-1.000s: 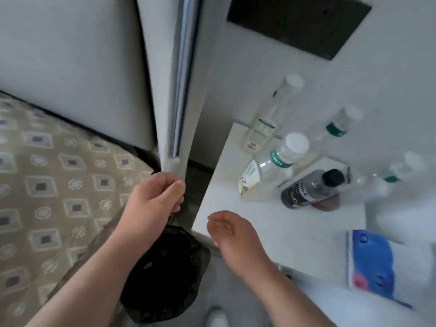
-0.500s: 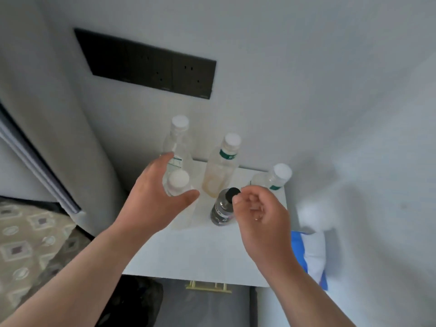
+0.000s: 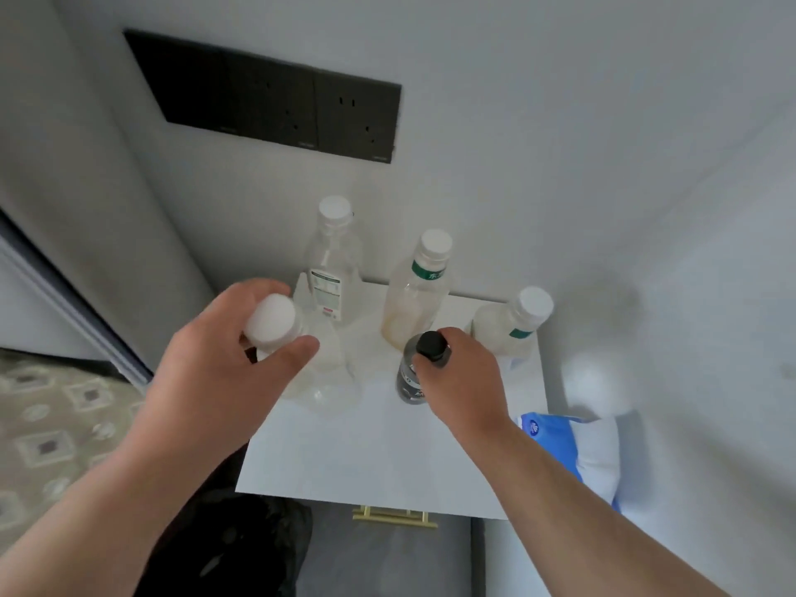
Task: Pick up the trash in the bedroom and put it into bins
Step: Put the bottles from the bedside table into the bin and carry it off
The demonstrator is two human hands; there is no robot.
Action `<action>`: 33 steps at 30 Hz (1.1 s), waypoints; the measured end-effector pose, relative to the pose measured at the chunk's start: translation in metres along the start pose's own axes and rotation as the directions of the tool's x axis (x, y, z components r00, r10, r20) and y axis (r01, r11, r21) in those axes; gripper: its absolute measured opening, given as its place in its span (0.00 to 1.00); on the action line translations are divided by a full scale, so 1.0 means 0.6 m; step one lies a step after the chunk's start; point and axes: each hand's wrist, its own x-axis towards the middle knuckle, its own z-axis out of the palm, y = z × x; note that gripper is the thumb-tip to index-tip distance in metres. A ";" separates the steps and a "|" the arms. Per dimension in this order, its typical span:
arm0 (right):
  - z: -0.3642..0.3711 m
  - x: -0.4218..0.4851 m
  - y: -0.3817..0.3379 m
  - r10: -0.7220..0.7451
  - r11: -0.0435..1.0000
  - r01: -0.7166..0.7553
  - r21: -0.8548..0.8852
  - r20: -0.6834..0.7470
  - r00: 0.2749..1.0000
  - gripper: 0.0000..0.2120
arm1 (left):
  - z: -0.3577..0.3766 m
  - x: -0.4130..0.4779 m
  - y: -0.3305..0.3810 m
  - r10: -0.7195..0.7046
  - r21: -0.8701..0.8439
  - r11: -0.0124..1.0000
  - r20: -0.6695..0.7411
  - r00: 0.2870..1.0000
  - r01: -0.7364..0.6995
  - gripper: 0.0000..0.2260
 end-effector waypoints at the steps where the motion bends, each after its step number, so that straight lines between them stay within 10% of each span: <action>1: -0.002 -0.004 -0.008 -0.018 1.000 0.018 -0.003 0.000 1.000 0.05 | -0.022 -0.012 -0.005 0.006 -0.041 0.999 -0.016 1.000 -0.007 0.17; 14: 0.078 -0.197 -0.133 -0.263 0.906 0.158 0.392 0.229 0.937 0.19 | -0.250 -0.156 -0.190 -0.227 -0.064 0.973 -0.117 0.967 0.221 0.29; 16: 0.120 -0.213 -0.144 -0.298 0.908 0.176 0.381 0.290 0.910 0.18 | -0.257 -0.164 -0.222 -0.287 -0.030 0.958 -0.123 0.950 0.286 0.18; 28: 0.425 -0.253 -0.058 -0.180 0.983 0.154 0.095 0.594 0.784 0.05 | -0.121 -0.181 -0.519 -0.473 0.205 0.869 0.081 0.877 0.450 0.26; 33: 0.522 -0.234 -0.003 -0.048 0.998 0.065 -0.001 0.647 0.761 0.16 | -0.054 -0.177 -0.615 -0.590 0.189 0.802 0.105 0.801 0.566 0.20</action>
